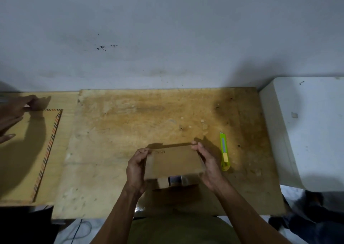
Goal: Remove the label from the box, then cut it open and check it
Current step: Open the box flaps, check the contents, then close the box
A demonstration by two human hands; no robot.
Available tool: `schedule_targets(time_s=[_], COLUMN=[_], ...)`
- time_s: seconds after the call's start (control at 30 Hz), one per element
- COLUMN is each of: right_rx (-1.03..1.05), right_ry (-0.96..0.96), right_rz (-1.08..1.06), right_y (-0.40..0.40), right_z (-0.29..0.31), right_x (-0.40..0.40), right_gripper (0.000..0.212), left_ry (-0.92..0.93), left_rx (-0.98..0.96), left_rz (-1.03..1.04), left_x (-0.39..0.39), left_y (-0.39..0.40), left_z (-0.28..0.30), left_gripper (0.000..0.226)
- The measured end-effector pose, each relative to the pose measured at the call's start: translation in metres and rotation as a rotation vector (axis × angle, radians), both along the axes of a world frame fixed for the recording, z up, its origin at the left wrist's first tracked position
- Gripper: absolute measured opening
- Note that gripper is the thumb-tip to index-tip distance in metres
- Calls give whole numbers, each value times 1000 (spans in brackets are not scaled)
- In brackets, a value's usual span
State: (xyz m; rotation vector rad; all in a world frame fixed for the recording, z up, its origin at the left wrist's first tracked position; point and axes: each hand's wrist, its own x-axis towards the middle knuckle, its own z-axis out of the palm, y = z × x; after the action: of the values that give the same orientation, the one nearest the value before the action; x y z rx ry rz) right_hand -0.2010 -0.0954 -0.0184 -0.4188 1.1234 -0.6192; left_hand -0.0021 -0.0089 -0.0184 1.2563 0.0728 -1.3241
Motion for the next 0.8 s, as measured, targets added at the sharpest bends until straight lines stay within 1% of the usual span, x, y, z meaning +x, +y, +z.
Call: schedule_targets(time_s=[0.07,0.13,0.23,0.27,0.33,0.47,0.57,0.67,0.73,0.8], right_rx=[17,1,-34,-55,-89,-106,-169,-240,-226,-196], right_ry=[17,17,14,31,93,227,371,479,518,537], right_rz=[29,7,4,22,61,87,48,-22,-61,-95], right_y=[1,2,2,3,5,7,8,8,9,10], right_z=[-3,-3,0,2,3,-4,-7,-6,-7,-8], right_x=[0,-1,-1,-2,-1,4,11,17,20,22], right_gripper=[23,24,36,36,32,22,12,12,12,14], left_ry=[-56,-80,-83,-77,-89,-183,-299,-353,-335,-334], left_rx=[25,40,54,60,88,182,270,314,322,356], left_rz=[4,14,31,32,23,18,16,5,17,11], left_x=[-3,-6,-4,-3,-2,-4,-6,-7,-8,-10], left_y=[-2,-3,-3,-2,1,2,-1,-5,-7,-7], left_z=[2,4,-1,-3,-10,-17,-16,-17,-16,-18], left_gripper=[22,23,26,25,21,15,8,18,26,29])
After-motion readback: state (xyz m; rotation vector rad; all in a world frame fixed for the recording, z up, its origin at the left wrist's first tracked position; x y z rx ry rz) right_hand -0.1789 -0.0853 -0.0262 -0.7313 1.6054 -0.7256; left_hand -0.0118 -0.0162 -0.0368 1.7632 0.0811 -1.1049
